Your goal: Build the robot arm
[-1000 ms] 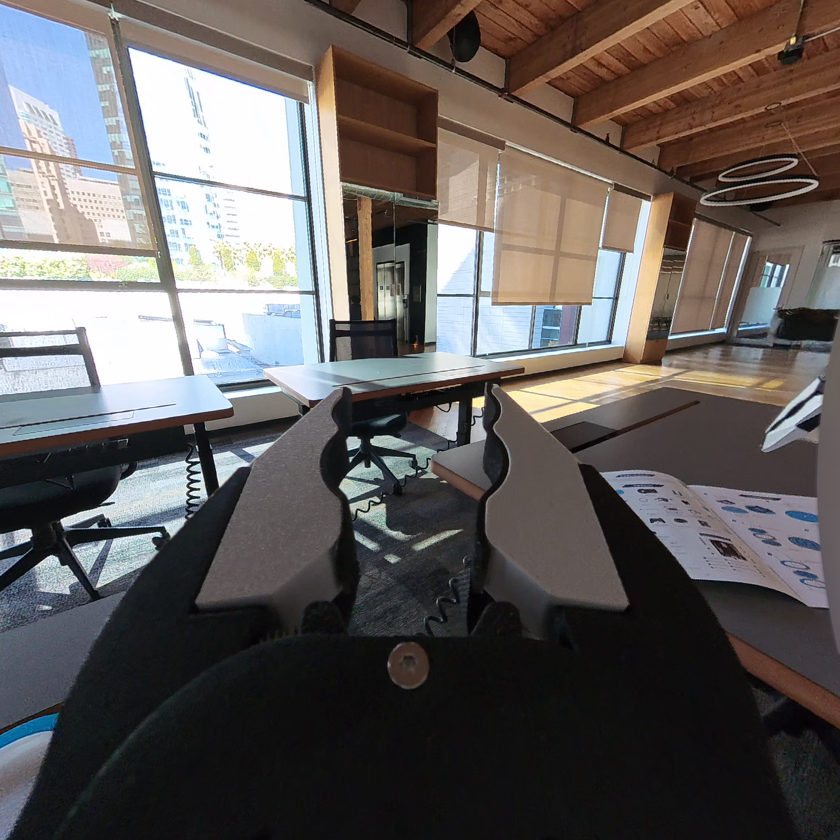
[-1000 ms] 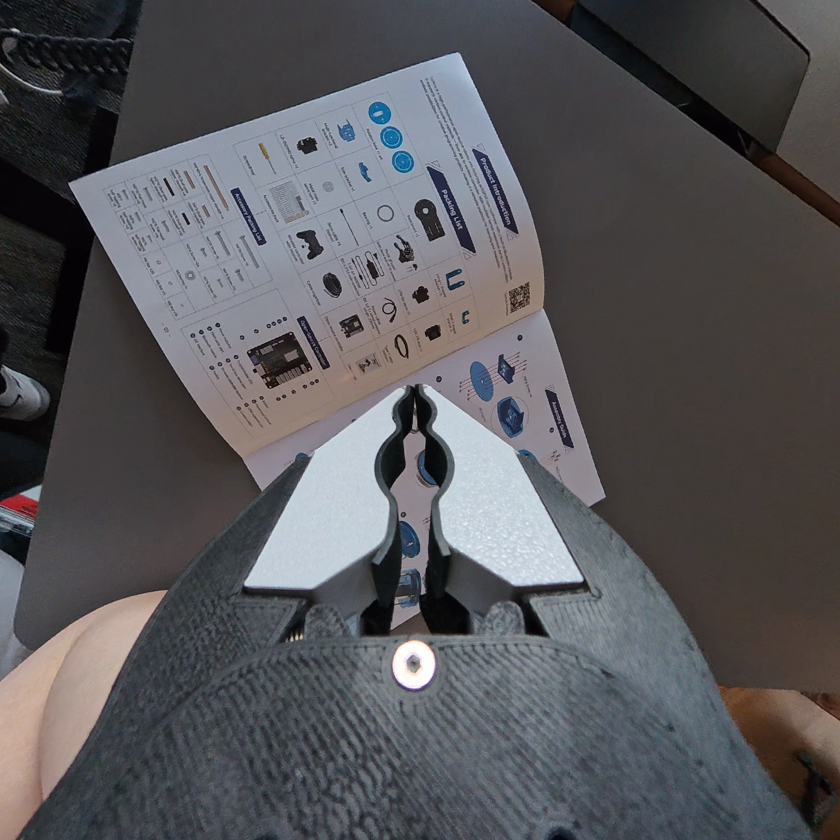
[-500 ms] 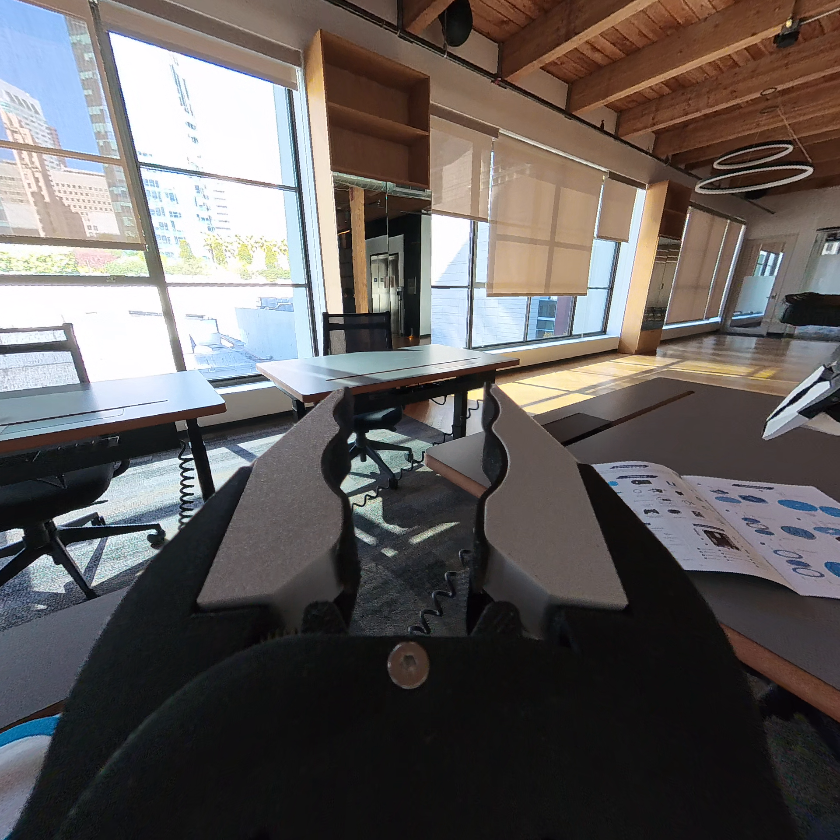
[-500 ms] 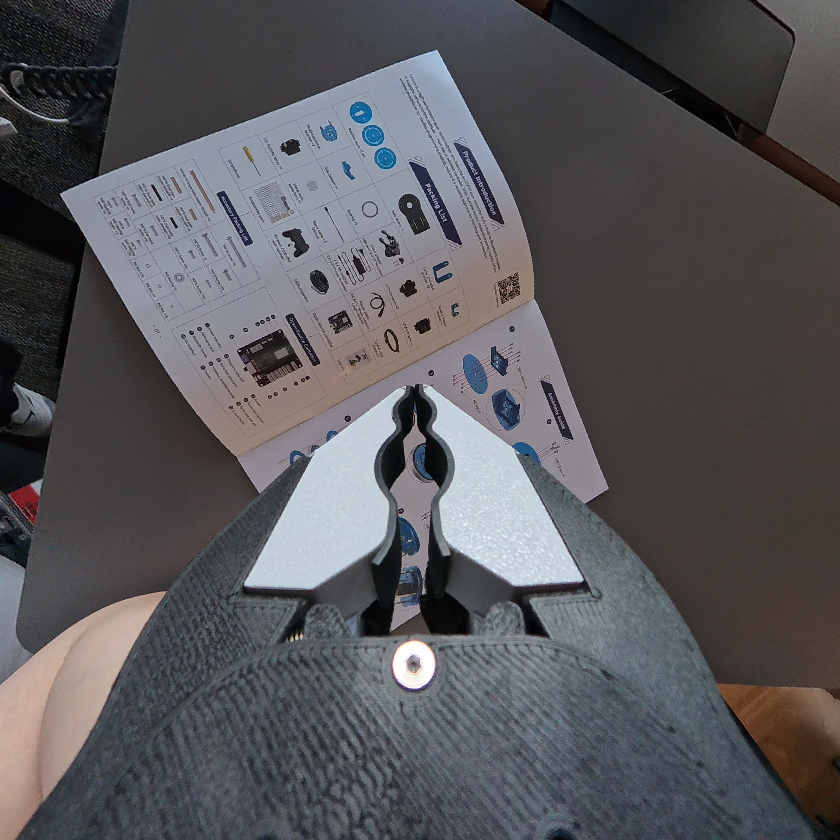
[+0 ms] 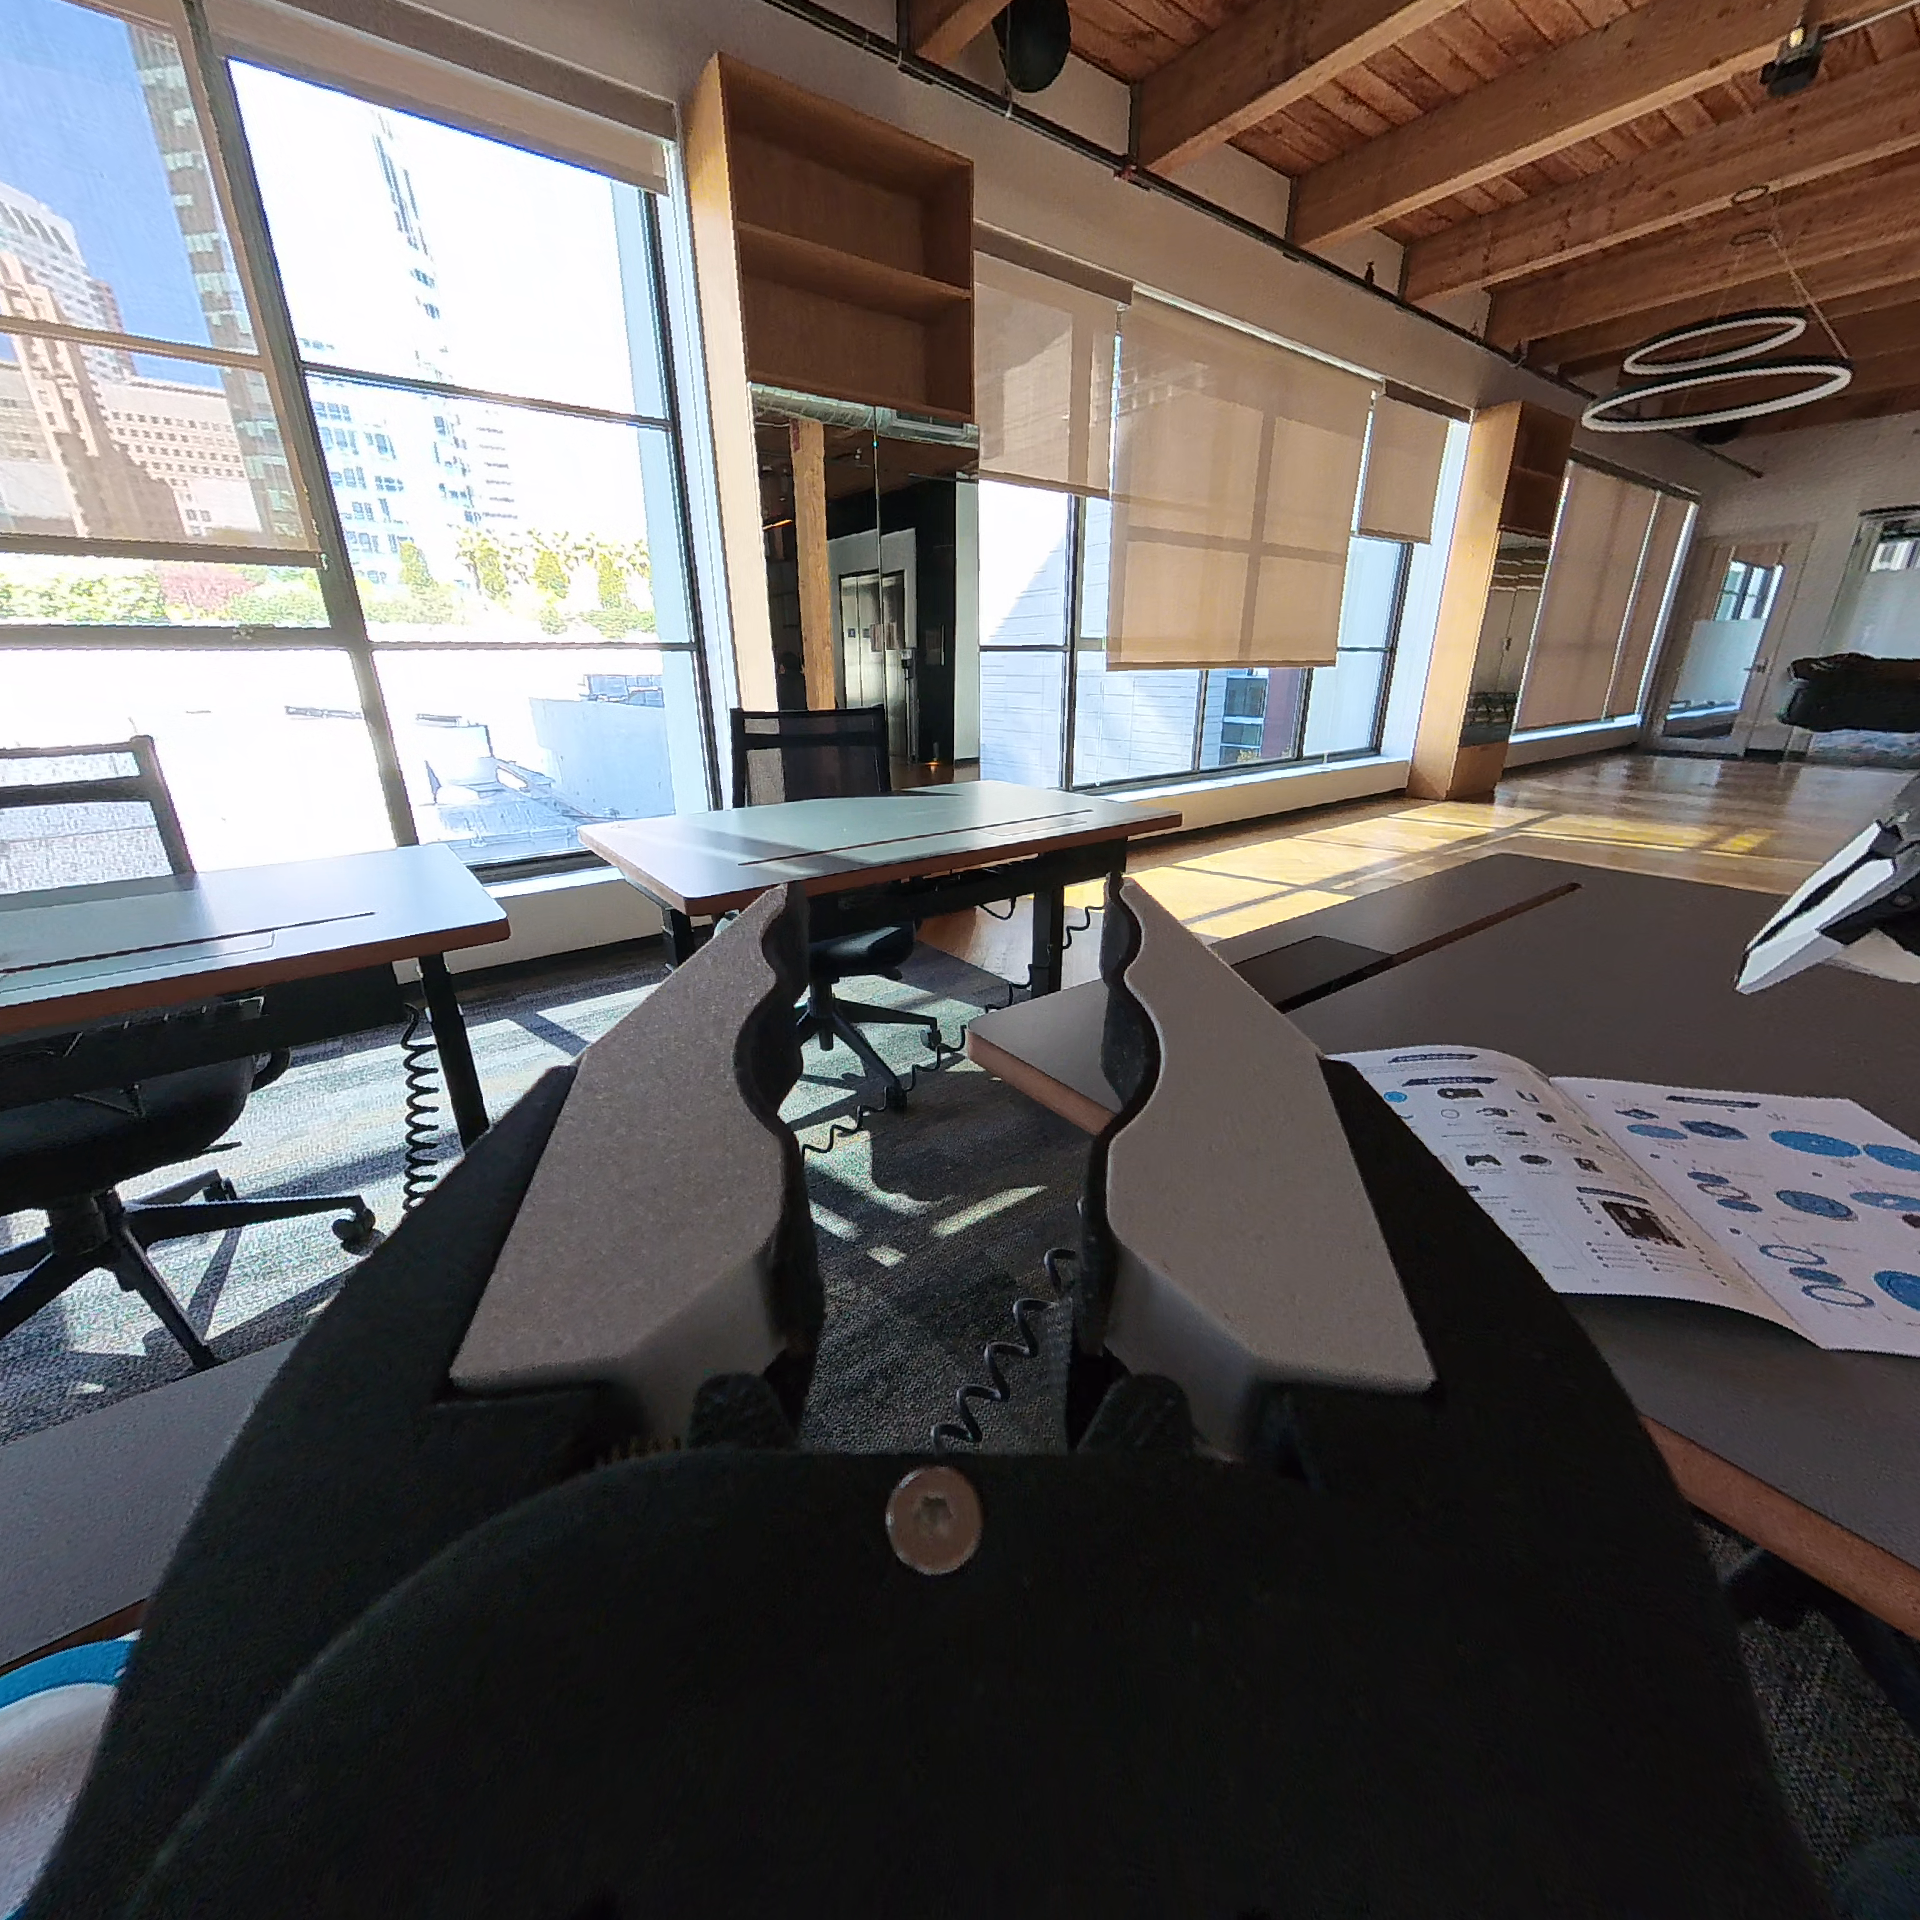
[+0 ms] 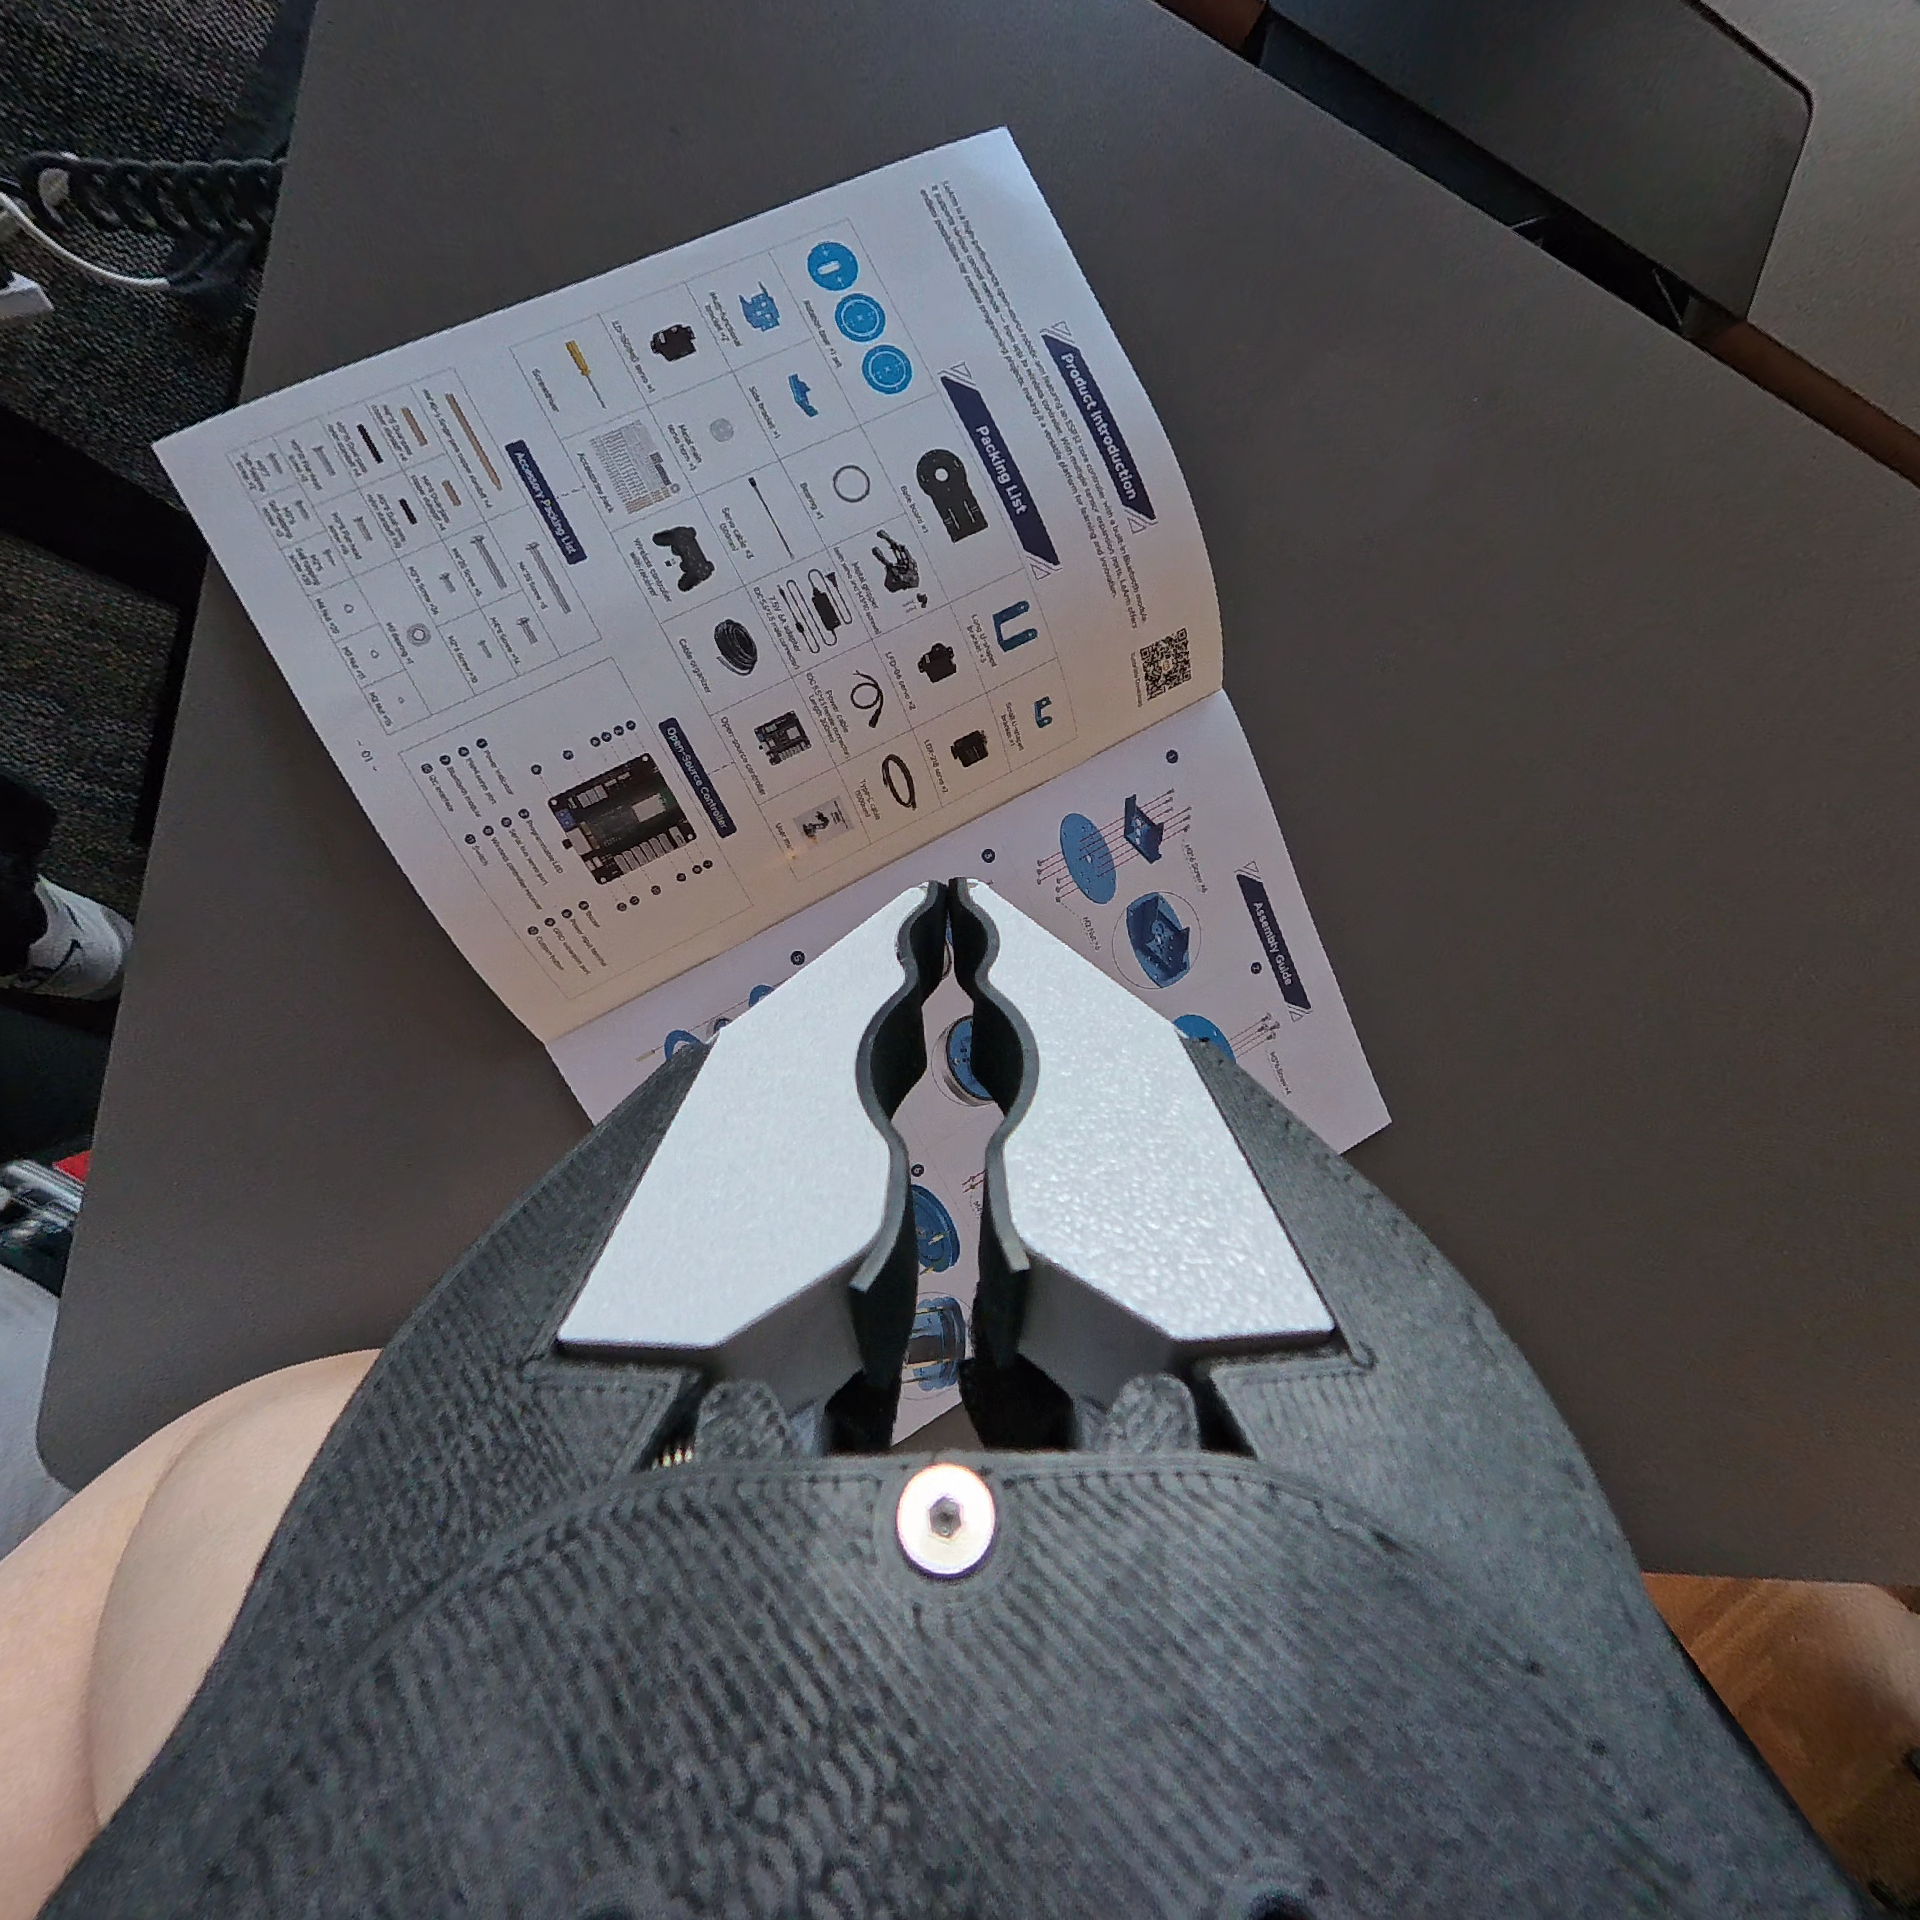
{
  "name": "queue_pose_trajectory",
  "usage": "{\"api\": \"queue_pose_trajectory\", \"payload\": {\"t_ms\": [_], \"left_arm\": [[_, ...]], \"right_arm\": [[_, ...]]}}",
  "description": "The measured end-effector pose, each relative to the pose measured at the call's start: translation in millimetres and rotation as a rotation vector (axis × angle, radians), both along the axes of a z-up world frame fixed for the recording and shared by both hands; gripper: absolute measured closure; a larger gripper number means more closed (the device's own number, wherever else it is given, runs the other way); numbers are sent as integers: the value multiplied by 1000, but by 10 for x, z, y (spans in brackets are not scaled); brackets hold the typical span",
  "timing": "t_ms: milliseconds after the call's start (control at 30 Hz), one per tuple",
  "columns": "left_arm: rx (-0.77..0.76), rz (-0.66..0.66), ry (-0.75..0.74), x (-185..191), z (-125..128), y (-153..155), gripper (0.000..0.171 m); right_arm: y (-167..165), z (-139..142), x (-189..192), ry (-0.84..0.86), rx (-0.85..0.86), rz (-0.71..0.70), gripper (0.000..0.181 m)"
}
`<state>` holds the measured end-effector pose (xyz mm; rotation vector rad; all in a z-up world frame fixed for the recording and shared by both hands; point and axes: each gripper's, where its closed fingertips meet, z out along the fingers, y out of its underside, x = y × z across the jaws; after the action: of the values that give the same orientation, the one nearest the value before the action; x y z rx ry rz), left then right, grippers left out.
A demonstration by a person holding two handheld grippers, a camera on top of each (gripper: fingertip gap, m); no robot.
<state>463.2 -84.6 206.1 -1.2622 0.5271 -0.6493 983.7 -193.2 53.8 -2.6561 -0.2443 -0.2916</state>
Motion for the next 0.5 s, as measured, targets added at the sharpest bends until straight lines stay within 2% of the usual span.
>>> {"api": "queue_pose_trajectory", "payload": {"t_ms": [500], "left_arm": [[-1,2,0,-13,2,-5,116]], "right_arm": [[19,-13,-29,-2,-8,13,181]]}}
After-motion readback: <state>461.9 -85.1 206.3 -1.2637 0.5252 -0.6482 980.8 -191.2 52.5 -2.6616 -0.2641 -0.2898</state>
